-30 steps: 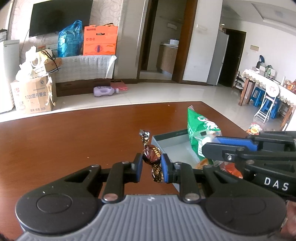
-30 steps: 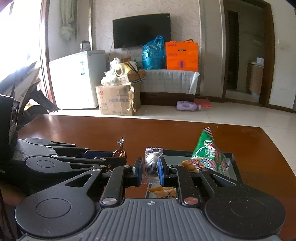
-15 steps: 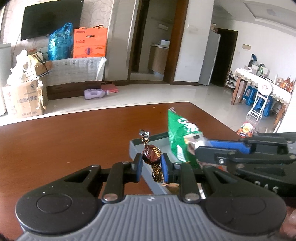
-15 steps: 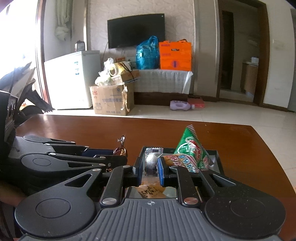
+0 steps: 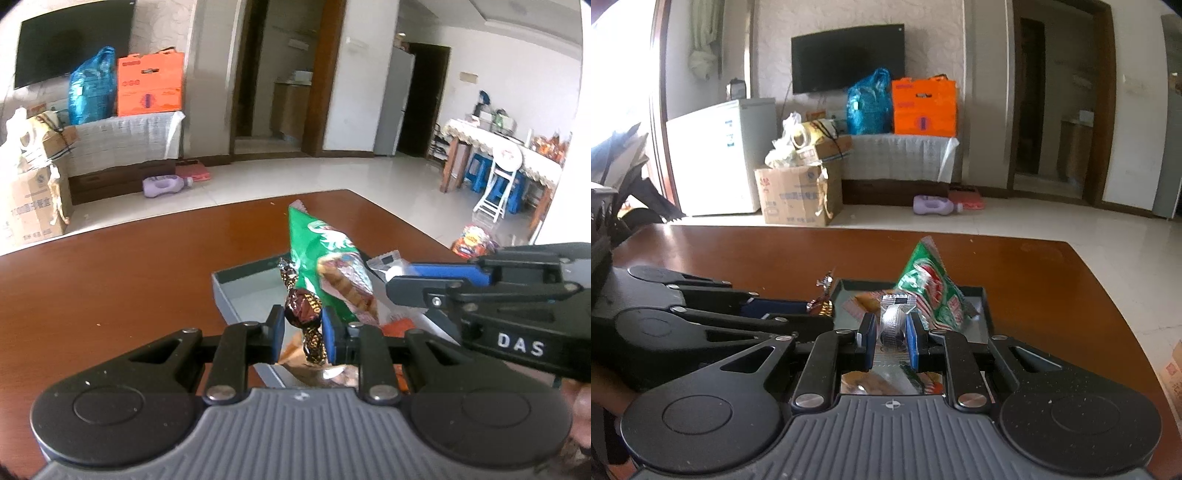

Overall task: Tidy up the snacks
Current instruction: 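Lift the chocolates and clear candy and carry them over the grey box, then lower both held candies into the grey box and open both grippers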

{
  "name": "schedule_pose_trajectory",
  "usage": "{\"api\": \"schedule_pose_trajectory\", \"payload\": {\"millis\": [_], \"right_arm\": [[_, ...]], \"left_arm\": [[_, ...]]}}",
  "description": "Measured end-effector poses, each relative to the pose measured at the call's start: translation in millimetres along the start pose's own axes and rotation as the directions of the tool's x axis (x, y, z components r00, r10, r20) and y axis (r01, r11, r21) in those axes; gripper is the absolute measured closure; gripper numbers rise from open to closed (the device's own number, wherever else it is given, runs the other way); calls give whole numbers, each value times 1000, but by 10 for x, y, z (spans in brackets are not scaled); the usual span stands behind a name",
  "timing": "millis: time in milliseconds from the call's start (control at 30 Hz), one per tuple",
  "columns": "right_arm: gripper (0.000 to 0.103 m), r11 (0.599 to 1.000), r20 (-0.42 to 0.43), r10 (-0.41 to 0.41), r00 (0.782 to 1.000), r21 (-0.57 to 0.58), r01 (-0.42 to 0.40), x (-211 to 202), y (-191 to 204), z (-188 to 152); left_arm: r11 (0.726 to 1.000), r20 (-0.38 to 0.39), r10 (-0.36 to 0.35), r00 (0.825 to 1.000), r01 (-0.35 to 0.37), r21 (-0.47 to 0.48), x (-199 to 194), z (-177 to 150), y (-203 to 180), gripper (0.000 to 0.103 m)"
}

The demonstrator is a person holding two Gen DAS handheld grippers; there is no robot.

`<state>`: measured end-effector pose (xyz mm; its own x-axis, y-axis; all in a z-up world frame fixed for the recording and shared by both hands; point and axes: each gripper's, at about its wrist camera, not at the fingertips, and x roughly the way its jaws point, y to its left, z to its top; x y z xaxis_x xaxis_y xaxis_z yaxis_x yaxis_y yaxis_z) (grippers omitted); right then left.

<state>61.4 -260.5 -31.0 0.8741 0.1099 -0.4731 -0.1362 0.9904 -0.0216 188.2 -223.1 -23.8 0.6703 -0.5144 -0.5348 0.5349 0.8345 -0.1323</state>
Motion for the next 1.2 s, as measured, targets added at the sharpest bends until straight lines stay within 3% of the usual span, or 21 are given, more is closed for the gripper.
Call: {"api": "schedule_pose_trajectory", "payload": {"millis": [500,900,1067,1200], "right_arm": [[83,1000,-52,-7,999,-5,6,115,-60,-72],[83,1000,-47,-13,999,7,14,114,-85,-90],[83,1000,-41,-17,999,13,17,102,-104,-83],[83,1000,-36,-21,999,13,21,91,-100,-81]], "left_arm": [[999,-42,-20,999,22,31,107,-82,-134,83],[999,-65,-34,997,36,33,159,-114,-186,83],[999,-60,-27,998,29,37,150,-119,-185,47],[998,-48,-28,998,31,48,106,-120,-193,38]]}}
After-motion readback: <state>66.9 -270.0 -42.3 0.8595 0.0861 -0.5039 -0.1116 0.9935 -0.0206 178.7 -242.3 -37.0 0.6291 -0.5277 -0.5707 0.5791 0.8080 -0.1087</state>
